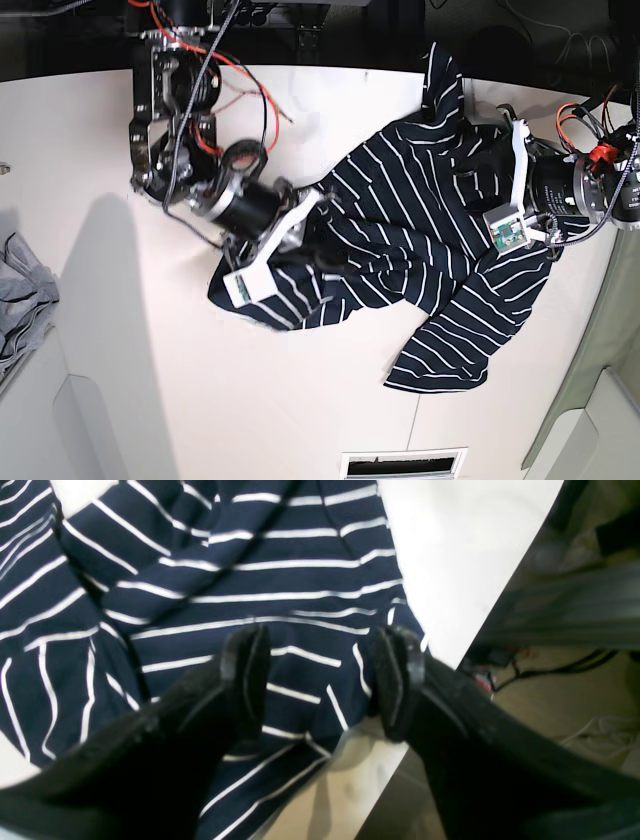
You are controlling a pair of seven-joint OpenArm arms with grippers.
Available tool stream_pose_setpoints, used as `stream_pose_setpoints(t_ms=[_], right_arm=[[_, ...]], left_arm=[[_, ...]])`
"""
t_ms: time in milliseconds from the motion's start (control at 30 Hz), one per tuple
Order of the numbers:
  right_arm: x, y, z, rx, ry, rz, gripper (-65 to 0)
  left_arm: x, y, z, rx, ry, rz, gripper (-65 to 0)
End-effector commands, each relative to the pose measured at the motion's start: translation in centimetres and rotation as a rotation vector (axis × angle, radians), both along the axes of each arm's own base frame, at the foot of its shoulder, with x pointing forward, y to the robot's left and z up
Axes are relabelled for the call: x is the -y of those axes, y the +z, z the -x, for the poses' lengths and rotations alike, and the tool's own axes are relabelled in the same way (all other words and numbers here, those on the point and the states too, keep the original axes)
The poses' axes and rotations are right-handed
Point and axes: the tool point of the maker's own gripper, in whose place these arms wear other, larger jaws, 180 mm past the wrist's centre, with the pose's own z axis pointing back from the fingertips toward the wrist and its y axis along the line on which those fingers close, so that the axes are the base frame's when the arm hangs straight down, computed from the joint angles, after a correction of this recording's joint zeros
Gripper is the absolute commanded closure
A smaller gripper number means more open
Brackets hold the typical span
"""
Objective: Layout the t-shirt on the table in an organized manner, then fold the t-shirt properly
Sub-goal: 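Drag the shirt edge with the right gripper to flatten the body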
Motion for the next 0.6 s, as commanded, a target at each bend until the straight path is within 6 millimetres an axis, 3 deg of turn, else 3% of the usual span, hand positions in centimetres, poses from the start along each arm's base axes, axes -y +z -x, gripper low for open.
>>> stream_pose_setpoints(t_ms=[0, 133, 267, 333, 400, 567], right_arm=[[0.3, 1.1, 0.3, 0.033, -0.014, -0.031, 0.0], [1.0, -1.6, 4.8, -0.067, -0.014, -0.038, 0.0], [2.2, -3.3, 6.4, -0.109, -0.007, 0.004, 0.0], [2.9, -3.4, 6.1, -0.096, -0.004, 0.027, -16.1], [3.7, -2.8, 5.4, -0.069, -0.008, 0.044, -27.7], [5.9, 2.7, 2.3, 0.110, -0.077, 0.050, -28.2]], left_arm=[[0.0, 1.1, -0.6, 0.032, -0.010, 0.011, -35.4], [0.0, 1.1, -0.6, 0.032, -0.010, 0.011, -35.4], [0.3, 1.3, -0.8, 0.043, -0.011, 0.032, -35.4], [0.6, 1.7, -1.0, 0.059, -0.012, 0.057, -35.3], [0.8, 1.9, -1.1, 0.069, -0.012, 0.074, -35.3], [0.8, 1.9, -1.1, 0.068, -0.012, 0.072, -35.3]])
